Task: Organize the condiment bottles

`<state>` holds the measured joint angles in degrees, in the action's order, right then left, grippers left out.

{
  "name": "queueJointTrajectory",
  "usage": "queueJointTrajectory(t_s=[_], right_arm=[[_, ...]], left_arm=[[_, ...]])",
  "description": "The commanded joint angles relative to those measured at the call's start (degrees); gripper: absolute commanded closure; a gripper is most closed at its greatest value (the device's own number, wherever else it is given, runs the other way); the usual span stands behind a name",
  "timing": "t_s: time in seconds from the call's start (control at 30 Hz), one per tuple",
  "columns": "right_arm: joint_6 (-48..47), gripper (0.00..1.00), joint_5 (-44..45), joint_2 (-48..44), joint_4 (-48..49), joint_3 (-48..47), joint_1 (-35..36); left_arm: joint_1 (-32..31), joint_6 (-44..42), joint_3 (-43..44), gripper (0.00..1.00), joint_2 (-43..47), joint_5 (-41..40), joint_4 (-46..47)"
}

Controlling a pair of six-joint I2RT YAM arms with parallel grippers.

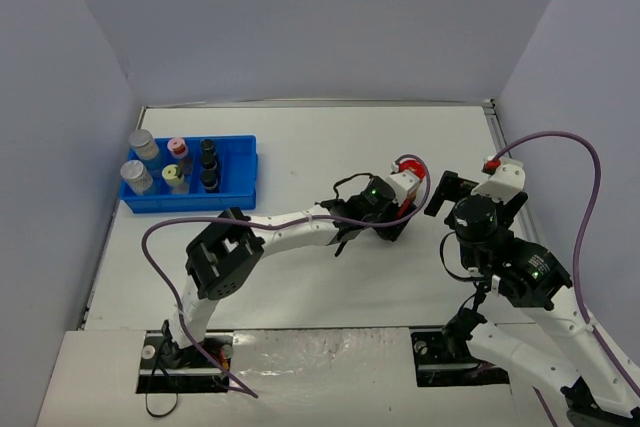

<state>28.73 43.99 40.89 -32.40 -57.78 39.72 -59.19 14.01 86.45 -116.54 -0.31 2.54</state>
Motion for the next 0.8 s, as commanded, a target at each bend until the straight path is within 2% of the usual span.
queueJointTrajectory(t_s=[0.0, 0.27, 0.43, 0.57, 0.77], right_arm=[[1.3, 0.0, 2.2, 0.0, 1.3, -1.5, -0.3], [1.2, 0.0, 1.9, 0.0, 1.3, -0.7, -0.3], [1.7, 0.0, 1.0, 0.6, 1.4, -0.3, -0.4], [1.6, 0.0, 0.5, 1.0, 1.6, 0.1, -0.4], [1.3, 0.0, -1.5, 2.3, 3.3, 1.1, -0.3]], left_arm=[[0.1, 0.5, 3.1, 0.41, 2.3, -1.7, 6.0], [1.0, -0.9, -7.3, 0.8, 8.1, -4.9, 13.9], [2.6, -1.7, -13.6, 0.98, 13.3, -7.0, 14.6], [5.5, -1.4, -19.1, 1.0, 19.1, -7.7, 13.8], [13.4, 1.1, -25.6, 1.0, 30.2, -7.8, 11.6]])
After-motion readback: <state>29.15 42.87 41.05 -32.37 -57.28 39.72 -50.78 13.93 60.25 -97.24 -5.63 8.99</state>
